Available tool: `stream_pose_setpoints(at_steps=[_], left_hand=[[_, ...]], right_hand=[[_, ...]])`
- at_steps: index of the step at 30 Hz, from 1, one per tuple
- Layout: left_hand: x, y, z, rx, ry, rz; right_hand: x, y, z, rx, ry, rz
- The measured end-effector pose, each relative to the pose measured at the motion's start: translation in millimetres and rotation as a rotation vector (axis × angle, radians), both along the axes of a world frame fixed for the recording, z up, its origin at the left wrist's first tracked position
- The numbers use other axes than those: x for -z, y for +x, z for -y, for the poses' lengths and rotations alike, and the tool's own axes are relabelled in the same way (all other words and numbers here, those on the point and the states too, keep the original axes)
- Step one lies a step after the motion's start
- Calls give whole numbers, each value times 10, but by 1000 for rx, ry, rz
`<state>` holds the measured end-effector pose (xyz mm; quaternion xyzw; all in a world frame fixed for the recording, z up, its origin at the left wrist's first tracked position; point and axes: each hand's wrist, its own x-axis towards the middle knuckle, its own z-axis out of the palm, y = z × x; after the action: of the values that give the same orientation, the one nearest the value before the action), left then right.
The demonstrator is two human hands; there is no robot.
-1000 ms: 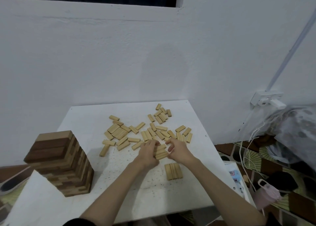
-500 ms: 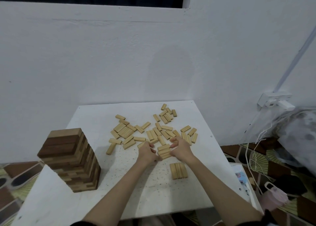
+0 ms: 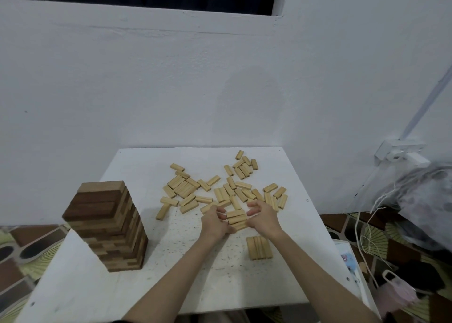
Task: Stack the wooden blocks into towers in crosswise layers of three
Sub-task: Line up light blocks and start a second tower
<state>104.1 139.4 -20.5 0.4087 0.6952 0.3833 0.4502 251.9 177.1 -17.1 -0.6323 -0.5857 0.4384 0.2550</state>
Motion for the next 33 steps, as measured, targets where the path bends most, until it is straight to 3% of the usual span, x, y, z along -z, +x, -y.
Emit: stream_pose_setpoints(at_steps=[33], left_hand=[[42,15,-11,-71,95,-4]], right_hand=[[37,-15,28,101,24,-120]])
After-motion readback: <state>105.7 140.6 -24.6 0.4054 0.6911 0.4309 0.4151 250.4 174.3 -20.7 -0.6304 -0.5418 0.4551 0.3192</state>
